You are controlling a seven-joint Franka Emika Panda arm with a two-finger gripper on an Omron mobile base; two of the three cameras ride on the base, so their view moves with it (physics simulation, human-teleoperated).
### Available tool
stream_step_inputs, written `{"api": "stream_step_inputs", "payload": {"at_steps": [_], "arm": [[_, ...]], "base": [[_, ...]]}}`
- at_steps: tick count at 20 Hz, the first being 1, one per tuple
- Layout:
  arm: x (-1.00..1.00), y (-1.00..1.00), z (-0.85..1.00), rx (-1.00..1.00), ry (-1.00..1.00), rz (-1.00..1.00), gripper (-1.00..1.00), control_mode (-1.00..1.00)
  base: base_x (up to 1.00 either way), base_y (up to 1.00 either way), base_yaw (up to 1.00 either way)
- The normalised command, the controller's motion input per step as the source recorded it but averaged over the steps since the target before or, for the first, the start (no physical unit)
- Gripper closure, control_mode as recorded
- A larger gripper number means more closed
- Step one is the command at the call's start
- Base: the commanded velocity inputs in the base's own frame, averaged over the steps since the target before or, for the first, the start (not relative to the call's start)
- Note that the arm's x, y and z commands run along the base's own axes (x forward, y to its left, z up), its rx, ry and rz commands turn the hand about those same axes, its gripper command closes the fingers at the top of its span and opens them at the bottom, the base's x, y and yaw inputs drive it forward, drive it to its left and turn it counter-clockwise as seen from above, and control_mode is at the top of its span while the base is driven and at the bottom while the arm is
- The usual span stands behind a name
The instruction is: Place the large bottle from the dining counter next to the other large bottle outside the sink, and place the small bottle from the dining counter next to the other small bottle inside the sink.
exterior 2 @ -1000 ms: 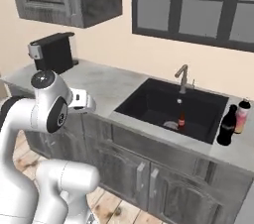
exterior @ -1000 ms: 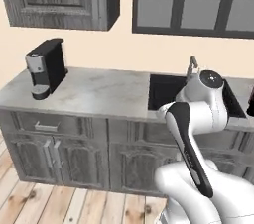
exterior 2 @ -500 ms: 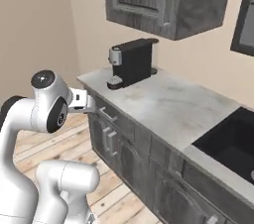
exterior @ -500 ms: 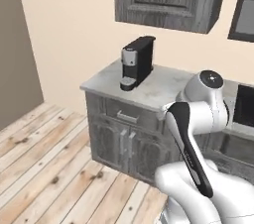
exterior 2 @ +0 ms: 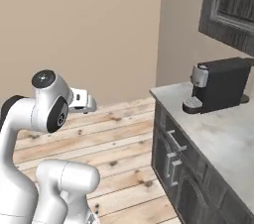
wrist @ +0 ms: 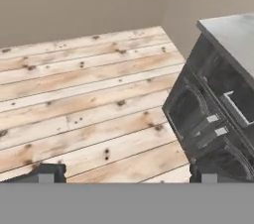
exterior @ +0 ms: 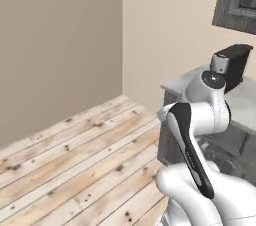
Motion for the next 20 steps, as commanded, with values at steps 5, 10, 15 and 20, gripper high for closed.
{"api": "stream_step_inputs", "payload": {"at_steps": [5, 10, 15, 20], "arm": [[0.0, 0.0, 0.0, 0.0, 0.0, 0.0, -1.0, 1.0], [0.0, 0.0, 0.0, 0.0, 0.0, 0.0, -1.0, 1.0], [0.0, 0.0, 0.0, 0.0, 0.0, 0.0, -1.0, 1.0], [0.0, 0.0, 0.0, 0.0, 0.0, 0.0, -1.0, 1.0]], "base": [[0.01, 0.63, 0.65], [0.0, 0.49, 0.62], [0.0, 0.37, 0.57], [0.0, 0.27, 0.57]]}}
